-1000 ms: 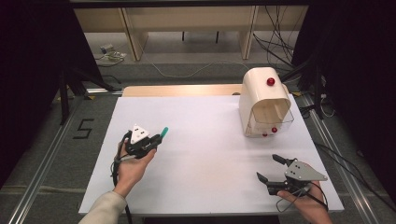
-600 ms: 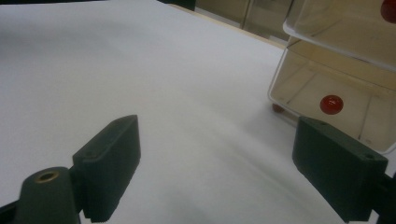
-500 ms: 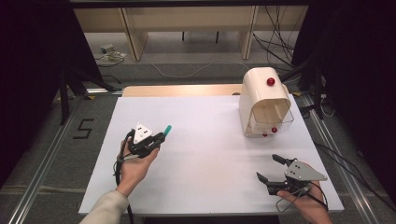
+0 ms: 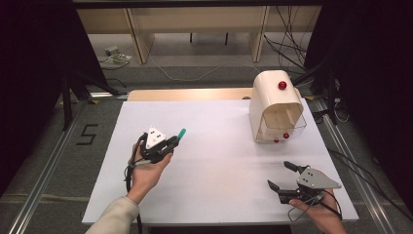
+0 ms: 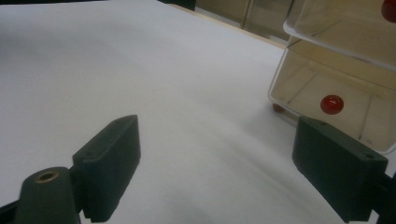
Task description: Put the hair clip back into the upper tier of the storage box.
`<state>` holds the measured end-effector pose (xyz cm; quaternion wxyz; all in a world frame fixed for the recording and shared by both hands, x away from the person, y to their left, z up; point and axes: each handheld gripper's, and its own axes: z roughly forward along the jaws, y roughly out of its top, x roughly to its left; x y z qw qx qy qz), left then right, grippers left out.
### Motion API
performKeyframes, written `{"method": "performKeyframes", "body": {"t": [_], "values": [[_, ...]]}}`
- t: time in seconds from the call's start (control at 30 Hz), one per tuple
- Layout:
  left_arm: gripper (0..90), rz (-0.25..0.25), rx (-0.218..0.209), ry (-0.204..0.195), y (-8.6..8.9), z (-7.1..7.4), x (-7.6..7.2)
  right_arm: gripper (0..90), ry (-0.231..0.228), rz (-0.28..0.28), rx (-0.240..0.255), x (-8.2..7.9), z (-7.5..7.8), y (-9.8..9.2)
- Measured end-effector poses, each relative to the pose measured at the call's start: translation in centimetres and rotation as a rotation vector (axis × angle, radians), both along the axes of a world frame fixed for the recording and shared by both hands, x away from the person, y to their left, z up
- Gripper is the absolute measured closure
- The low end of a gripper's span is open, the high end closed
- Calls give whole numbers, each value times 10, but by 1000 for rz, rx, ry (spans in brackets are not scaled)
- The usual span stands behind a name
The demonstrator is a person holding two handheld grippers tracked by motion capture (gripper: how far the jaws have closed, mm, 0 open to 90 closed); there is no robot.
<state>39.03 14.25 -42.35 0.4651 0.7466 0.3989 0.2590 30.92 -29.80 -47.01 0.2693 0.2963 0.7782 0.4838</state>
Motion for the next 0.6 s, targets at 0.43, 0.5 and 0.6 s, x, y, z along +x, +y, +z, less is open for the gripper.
{"method": "performKeyframes", "body": {"t": [0.43, 0.5, 0.6], "values": [[826, -41, -11, -20, -19, 8, 1, 163, -2, 3, -1, 0, 0, 0], [826, -48, -13, -23, -22, 8, 1, 163, -2, 3, -1, 0, 0, 0], [826, -56, -10, -27, -26, 10, 2, 162, -3, 5, -1, 0, 0, 0]]}}
